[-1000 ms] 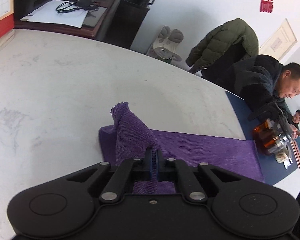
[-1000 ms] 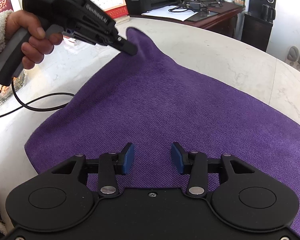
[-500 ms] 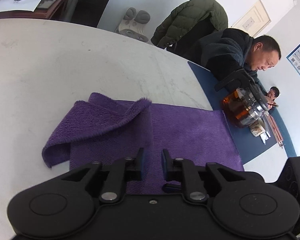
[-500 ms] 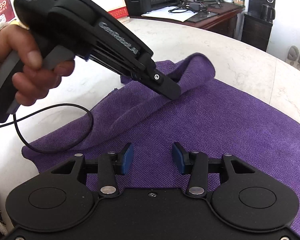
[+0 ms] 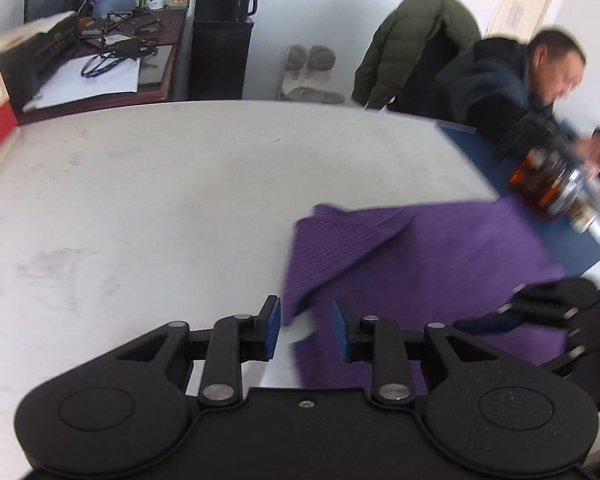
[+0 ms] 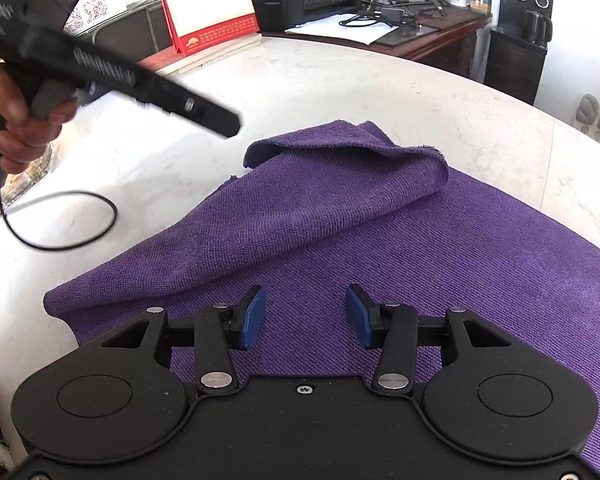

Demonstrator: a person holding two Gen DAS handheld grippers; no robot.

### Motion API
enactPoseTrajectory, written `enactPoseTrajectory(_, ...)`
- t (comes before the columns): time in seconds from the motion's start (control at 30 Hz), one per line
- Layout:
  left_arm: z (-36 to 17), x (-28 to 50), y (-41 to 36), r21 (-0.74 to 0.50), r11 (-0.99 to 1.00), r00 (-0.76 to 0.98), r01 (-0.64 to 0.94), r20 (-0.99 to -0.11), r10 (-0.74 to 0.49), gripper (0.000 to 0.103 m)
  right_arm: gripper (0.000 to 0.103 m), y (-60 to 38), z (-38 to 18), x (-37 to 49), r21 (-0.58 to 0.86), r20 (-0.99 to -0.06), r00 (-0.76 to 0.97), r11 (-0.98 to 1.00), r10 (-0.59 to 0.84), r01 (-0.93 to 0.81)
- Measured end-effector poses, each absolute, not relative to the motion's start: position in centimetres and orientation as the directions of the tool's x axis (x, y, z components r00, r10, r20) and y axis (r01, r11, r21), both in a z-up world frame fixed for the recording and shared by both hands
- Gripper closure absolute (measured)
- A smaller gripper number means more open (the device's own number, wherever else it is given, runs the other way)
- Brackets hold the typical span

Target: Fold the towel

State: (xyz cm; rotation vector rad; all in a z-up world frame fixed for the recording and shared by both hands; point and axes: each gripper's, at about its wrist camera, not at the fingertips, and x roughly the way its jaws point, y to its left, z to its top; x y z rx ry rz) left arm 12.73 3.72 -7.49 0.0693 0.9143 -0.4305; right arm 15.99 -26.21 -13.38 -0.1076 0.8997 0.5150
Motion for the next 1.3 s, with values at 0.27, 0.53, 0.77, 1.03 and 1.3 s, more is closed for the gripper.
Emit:
enactPoseTrajectory(0.27,-9.1,14.3,3.6,-0.128,0.904,0.515,0.408,-0.785,-0.344,0.078,0.058,-26.2,-13.4,16.1,0.118,-0.776,0.505,0.873,0.379,-0.473)
enactPoseTrajectory(0.53,-9.7,14.6,2.7,-0.08,0.885,0.511,0.459,-0.791,-0.337,0.084,0.058,-26.2,-13.3,16.1,0.119,-0.776,0.506,0.875,0.377,-0.469)
enactPoseTrajectory(0.77,-9.3,14.9,2.5,-0.045,0.909,0.568,0.414,-0.768,-0.297,0.1,0.058,-26.1,-13.4,16.2,0.12,-0.775,0.507,0.875,0.377,-0.468)
enactPoseTrajectory(1.03,-4.8,14.3,4.5,-0.002,0.942,0.644,0.337,-0.729,-0.232,0.101,0.058,-26.2,-13.5,16.1,0.119,-0.775,0.507,0.875,0.378,-0.469)
enactPoseTrajectory(1.3,-0.1,14.8,7.0,0.126,0.944,0.704,0.306,-0.697,-0.135,0.101,0.058,-26.3,-13.5,16.1,0.116,-0.775,0.506,0.873,0.378,-0.474)
